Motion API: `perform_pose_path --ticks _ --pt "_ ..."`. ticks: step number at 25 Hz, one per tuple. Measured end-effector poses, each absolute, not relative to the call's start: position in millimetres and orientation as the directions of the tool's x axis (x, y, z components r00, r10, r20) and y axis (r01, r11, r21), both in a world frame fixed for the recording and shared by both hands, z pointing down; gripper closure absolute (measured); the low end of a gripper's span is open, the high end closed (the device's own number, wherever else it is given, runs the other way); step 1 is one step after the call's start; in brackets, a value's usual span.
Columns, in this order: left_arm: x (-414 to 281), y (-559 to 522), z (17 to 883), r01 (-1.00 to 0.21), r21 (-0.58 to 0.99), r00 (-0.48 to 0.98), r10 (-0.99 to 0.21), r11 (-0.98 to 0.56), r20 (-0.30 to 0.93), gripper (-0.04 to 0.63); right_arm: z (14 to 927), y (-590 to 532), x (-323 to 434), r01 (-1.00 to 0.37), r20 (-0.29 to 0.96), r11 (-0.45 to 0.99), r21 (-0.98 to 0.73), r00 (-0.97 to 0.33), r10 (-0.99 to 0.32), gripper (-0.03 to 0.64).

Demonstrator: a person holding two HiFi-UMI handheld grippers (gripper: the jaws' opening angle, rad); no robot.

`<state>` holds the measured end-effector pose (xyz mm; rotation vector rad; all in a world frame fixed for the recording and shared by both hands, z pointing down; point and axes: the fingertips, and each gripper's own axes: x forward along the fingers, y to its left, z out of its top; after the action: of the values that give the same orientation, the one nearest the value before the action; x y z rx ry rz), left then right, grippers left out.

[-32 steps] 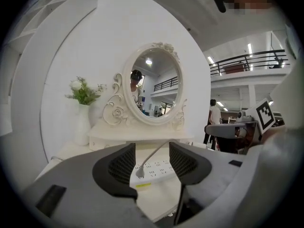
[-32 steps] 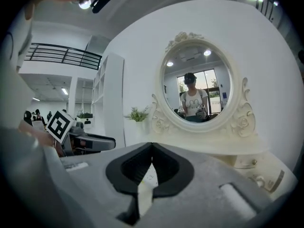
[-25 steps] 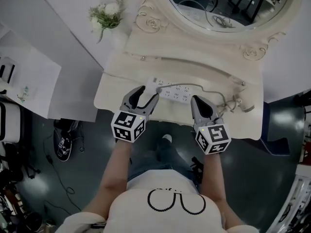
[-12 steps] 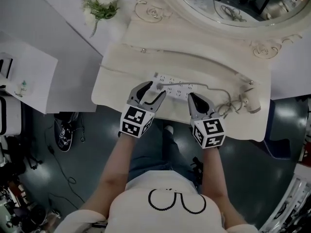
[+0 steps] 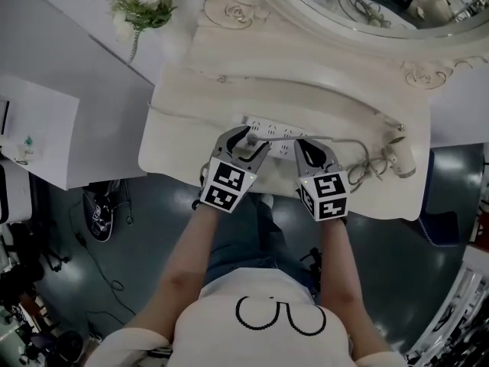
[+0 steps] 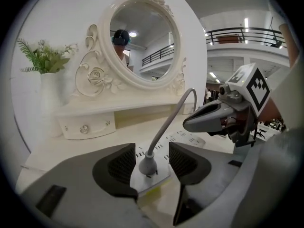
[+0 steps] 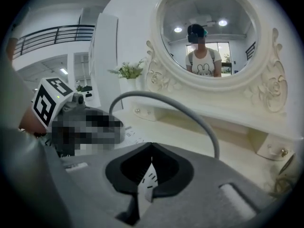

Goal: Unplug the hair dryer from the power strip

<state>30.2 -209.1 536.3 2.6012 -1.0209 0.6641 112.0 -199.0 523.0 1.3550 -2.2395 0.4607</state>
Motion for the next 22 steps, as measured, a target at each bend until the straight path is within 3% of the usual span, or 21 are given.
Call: perform_pose_path --ticks 2,5,14,20,22 --pt "28 -210 543 -0.698 0.057 0.626 -0.569 -0.714 0.534 0.4 532 -200 109 -0.888 0.587 0.457 -0.046 -0.395 -0.707 0.615" --pt "24 -211 548 -0.707 0.033 0.602 -0.577 -0.706 0.551 0.496 544 -200 108 -0.889 0.628 0.458 -0.033 -0.375 -0.682 0.615" --pt "23 -212 545 -0.73 0.051 0.601 -0.605 -0.681 0.522 0.526 556 -196 113 -0.907 0.637 0.419 -0.035 -0.344 -0.69 0.617" --pt "24 -216 539 -0.757 0.263 0.636 -0.582 -0.598 0.507 0.526 555 -194 108 -0.897 0.652 0.441 0.039 -0.312 -0.691 0.617" --pt "23 -216 537 -0.762 0.265 0.631 -0.584 -0.591 0.51 0.526 557 -194 110 -0.897 0.648 0.44 0.032 -0.317 -0.693 0.617"
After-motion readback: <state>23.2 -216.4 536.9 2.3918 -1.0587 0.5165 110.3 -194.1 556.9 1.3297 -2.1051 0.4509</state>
